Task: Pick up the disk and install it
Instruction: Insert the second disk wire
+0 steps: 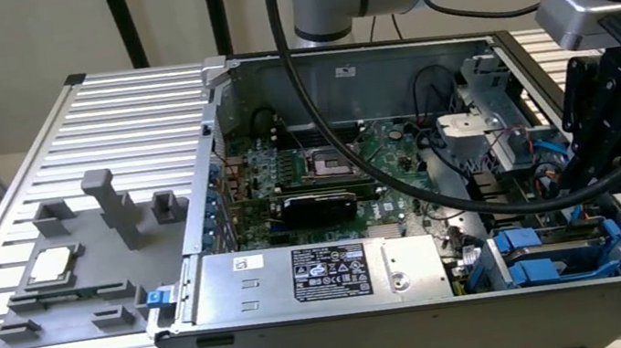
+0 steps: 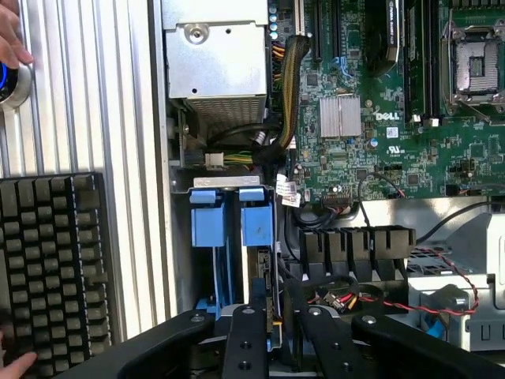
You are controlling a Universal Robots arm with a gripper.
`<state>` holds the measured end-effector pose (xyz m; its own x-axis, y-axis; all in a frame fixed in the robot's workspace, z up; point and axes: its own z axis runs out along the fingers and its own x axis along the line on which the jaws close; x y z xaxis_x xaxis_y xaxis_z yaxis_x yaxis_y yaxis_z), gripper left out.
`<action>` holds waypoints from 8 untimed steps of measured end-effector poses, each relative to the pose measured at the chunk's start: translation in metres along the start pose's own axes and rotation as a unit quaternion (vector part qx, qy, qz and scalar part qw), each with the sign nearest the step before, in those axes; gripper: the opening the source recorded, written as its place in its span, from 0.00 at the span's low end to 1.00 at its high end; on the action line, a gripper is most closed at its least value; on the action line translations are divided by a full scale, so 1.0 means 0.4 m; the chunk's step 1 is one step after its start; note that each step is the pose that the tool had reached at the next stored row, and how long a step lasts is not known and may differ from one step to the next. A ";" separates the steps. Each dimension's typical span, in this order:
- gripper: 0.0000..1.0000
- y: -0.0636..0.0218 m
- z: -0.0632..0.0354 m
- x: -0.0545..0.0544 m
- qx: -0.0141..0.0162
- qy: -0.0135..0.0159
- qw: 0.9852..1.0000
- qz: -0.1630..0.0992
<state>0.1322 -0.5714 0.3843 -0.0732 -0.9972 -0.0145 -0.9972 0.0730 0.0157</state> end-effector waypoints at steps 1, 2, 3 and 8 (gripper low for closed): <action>0.24 0.000 0.000 0.000 0.000 0.000 1.000 0.000; 0.24 0.000 0.000 0.000 0.000 0.000 1.000 0.000; 0.24 0.000 0.000 0.000 0.000 0.000 1.000 0.000; 0.24 0.000 0.000 0.000 0.000 0.000 1.000 0.000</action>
<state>0.1322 -0.5714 0.3843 -0.0732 -0.9972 -0.0145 -0.9972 0.0730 0.0157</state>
